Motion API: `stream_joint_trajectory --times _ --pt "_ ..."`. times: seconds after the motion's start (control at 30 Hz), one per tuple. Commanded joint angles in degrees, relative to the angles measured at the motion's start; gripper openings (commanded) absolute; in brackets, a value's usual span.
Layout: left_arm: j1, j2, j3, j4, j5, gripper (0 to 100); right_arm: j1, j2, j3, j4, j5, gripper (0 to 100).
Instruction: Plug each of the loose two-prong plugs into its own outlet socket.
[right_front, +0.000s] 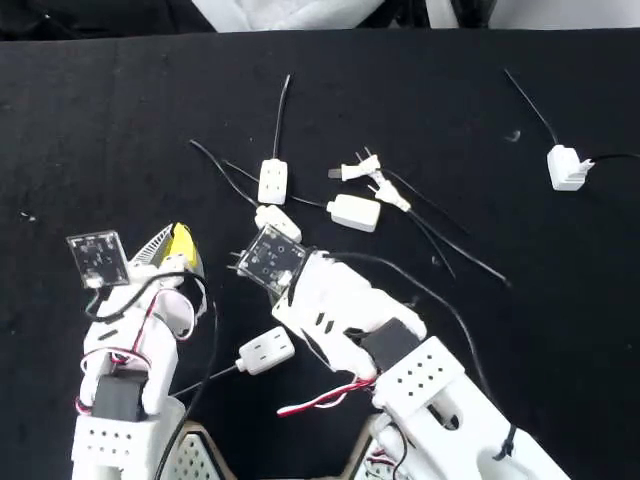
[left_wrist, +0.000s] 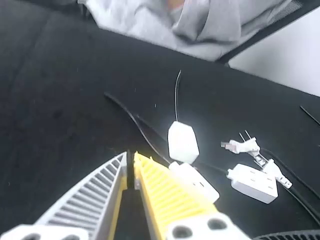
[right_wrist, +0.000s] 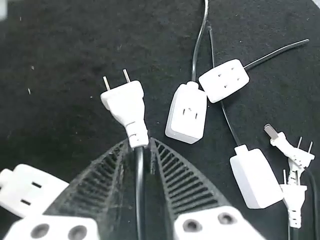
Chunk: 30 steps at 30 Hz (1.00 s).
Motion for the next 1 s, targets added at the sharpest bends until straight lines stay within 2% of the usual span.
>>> stream_joint_trajectory --times 0.0,0.13,0.33,0.43,0.57,0.77,0.97 --pt "1.4 4.0 -2.0 -0.4 -1.5 3 -0.5 -1.8 0.2 -0.6 -0.7 1.1" --pt "1.3 13.5 -5.2 -0.6 -1.7 3 1.8 -9.0 0.7 9.3 1.9 1.1" --pt "0.8 23.8 -8.3 -4.4 -1.8 3 9.8 -15.6 2.2 28.1 12.8 1.1" --pt "-2.0 25.2 -8.2 -6.6 -1.8 3 16.6 -16.4 7.3 27.5 19.1 1.1" --pt "-6.6 25.2 -8.0 -8.1 -1.6 3 22.0 -18.0 15.3 20.7 21.5 1.1" --pt "-7.4 25.7 -7.9 -8.2 -1.7 3 22.6 -22.5 16.0 24.5 21.6 1.6" --pt "-7.4 25.7 -7.9 -8.2 -1.6 3 22.5 -26.5 17.2 25.1 21.7 12.9"
